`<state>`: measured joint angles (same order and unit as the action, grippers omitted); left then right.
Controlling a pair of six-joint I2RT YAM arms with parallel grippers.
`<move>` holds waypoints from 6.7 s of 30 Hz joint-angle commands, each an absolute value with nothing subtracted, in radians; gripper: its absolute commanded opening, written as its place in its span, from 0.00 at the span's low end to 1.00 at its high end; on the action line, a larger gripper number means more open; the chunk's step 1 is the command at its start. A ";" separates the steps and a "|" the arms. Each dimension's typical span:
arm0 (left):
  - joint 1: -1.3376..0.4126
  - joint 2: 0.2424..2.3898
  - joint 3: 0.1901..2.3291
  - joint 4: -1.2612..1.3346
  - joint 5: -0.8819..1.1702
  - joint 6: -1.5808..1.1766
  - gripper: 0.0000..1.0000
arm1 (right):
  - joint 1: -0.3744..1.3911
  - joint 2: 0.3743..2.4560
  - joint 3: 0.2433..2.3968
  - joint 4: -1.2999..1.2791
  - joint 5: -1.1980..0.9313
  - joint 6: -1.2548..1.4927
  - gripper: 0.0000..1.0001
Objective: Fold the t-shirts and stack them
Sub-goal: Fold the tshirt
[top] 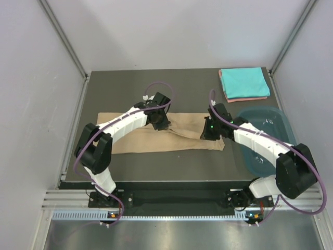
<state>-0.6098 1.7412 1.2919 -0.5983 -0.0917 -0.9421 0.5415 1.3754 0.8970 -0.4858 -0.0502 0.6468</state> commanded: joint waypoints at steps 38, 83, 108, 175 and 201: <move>-0.603 2.008 1.643 -0.591 -0.005 -0.666 0.33 | 0.434 1.557 1.035 -0.330 -0.170 0.591 0.30; -0.488 2.040 1.456 -0.721 -0.294 -0.749 0.29 | 0.425 1.766 1.054 -0.314 -0.115 0.365 0.25; -0.472 1.646 1.292 -0.704 -0.272 -0.787 0.33 | 0.396 1.931 1.282 -0.310 0.118 0.150 0.29; -0.166 1.641 1.037 -0.577 -0.057 -0.669 0.34 | 0.316 1.913 1.430 -0.835 0.137 1.357 0.40; -0.138 1.476 1.104 -0.683 -0.241 -0.689 0.34 | 0.314 2.183 1.690 -0.807 0.337 1.229 0.38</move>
<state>-0.1516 1.4464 1.0649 -0.6437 -0.2066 -0.7158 0.3233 2.1166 1.6253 -0.9108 0.2359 1.2743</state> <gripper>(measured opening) 0.340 0.389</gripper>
